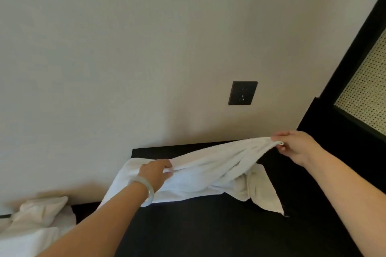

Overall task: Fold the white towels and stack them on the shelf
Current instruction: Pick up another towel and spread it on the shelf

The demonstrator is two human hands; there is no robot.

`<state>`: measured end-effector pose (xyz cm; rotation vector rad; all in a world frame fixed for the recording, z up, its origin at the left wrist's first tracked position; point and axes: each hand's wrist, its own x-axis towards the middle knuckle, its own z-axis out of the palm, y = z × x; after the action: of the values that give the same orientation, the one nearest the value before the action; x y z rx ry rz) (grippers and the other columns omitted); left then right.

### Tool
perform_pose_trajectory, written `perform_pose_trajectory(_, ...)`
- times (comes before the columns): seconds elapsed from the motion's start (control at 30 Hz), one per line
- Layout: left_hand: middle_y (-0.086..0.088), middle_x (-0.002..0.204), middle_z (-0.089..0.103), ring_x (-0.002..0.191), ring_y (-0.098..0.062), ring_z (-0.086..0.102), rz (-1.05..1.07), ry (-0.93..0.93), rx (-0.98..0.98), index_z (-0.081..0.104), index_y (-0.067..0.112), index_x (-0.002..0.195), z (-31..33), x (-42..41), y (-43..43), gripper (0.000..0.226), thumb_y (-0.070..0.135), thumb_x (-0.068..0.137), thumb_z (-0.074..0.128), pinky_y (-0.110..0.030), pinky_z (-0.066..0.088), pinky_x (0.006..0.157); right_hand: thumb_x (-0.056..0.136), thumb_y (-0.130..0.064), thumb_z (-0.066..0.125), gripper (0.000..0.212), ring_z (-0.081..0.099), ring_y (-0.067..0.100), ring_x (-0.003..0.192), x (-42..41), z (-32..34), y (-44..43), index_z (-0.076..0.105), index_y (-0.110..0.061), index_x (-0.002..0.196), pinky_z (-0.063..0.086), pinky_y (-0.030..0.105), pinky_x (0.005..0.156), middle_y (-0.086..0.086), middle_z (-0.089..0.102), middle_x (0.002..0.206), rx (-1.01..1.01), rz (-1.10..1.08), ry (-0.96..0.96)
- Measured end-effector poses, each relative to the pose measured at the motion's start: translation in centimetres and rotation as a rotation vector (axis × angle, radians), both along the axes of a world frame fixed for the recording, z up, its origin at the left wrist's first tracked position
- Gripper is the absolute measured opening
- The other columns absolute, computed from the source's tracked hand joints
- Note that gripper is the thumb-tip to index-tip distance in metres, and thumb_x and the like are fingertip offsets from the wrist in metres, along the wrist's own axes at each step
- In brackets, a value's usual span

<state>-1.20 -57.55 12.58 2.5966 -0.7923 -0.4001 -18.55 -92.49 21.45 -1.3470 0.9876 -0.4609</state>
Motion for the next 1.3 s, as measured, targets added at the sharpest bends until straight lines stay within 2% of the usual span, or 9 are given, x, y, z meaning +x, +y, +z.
perform_pose_trajectory(0.13,-0.004,0.088,0.069,0.085,-0.022,0.067,0.062,0.099,-0.305,0.062,0.016,0.083,2.8,-0.2,-4.4,0.021,0.011,0.099,0.048,-0.021,0.049,0.073,0.088,0.011,0.063,0.022,0.057,0.019,0.071,0.1,-0.4,-5.1,0.056,-0.007,0.078,0.047,0.016,0.039,0.012,0.057,0.081,0.077,-0.138,-0.081)
perform_pose_trajectory(0.2,0.004,0.102,0.066,0.096,-0.015,0.063,-0.1,0.1,-0.27,0.062,0.022,0.097,4.0,-0.9,-7.3,0.003,0.023,0.094,0.062,-0.029,0.05,0.088,0.087,0.01,0.065,0.022,0.059,0.019,0.075,0.6,-1.1,-6.9,0.057,-0.009,0.079,0.05,0.019,0.043,0.012,0.059,0.084,0.111,-0.206,-0.119)
perform_pose_trajectory(0.3,0.009,0.133,0.047,0.122,-0.014,0.046,-0.274,0.045,0.05,0.046,0.029,0.135,4.0,-1.7,-10.9,0.062,0.048,0.082,0.072,-0.037,0.04,0.105,0.088,0.01,0.063,0.024,0.062,0.021,0.083,0.7,-0.3,-11.2,0.059,-0.011,0.078,0.057,0.019,0.061,0.012,0.061,0.092,0.177,-0.314,-0.225)
perform_pose_trajectory(0.43,0.005,0.142,0.043,0.127,-0.019,0.046,-0.227,0.0,0.062,0.047,0.029,0.139,3.2,-2.5,-14.5,0.062,0.045,0.085,0.071,-0.037,0.039,0.107,0.089,0.011,0.061,0.025,0.062,0.023,0.096,-1.9,2.9,-16.9,0.058,-0.012,0.079,0.057,0.02,0.062,0.009,0.06,0.086,0.099,-0.4,-0.356)
perform_pose_trajectory(0.6,0.006,0.157,0.027,0.139,-0.021,0.037,-0.282,0.165,0.138,0.029,0.031,0.152,1.9,-5.0,-18.8,0.078,0.054,0.086,0.065,-0.037,0.033,0.114,0.088,0.009,0.064,0.024,0.065,0.026,0.103,-4.0,-0.4,-16.2,0.064,-0.007,0.106,0.056,0.034,0.082,0.015,0.066,0.107,-0.088,0.187,-0.1)
perform_pose_trajectory(0.73,0.01,0.162,0.014,0.147,-0.021,0.022,-0.339,0.202,0.267,0.014,0.04,0.154,-0.1,-6.2,-19.5,0.092,0.057,0.082,0.068,-0.044,0.024,0.118,0.086,-0.008,0.074,0.03,0.062,0.006,0.107,-4.1,-6.0,-13.3,0.068,-0.029,0.107,0.048,0.015,0.077,-0.009,0.066,0.114,-0.344,0.609,0.219)
perform_pose_trajectory(0.87,0.01,0.164,0.006,0.151,-0.022,0.005,-0.446,0.027,0.384,0.013,0.04,0.154,-1.8,-6.4,-18.5,0.092,0.054,0.082,0.069,-0.049,0.014,0.121,0.08,-0.009,0.078,0.044,0.052,0.008,0.119,-3.6,-10.6,-12.0,0.063,-0.04,0.108,0.045,0.02,0.095,-0.011,0.054,0.126,-0.405,0.834,0.336)
perform_pose_trajectory(1.13,0.005,0.135,0.055,0.12,-0.012,0.052,-0.227,-0.139,0.12,0.062,0.027,0.129,-2.1,-4.8,-14.8,0.034,0.038,0.1,0.049,-0.02,0.037,0.103,0.086,-0.022,0.069,0.028,0.049,-0.002,0.102,-2.8,-11.7,-12.3,0.051,-0.038,0.099,0.037,0.01,0.079,-0.028,0.043,0.107,-0.94,0.93,0.376)
perform_pose_trajectory(1.3,0.002,0.106,0.069,0.095,-0.015,0.064,-0.069,-0.081,-0.039,0.067,0.019,0.115,2.1,-4.6,-15.7,0.029,0.035,0.102,0.046,-0.021,0.047,0.085,0.09,-0.022,0.071,0.025,0.061,0.006,0.086,-1.5,-7.8,-12.9,0.065,-0.04,0.074,0.04,0.016,0.068,-0.015,0.064,0.085,-0.747,0.668,0.297)
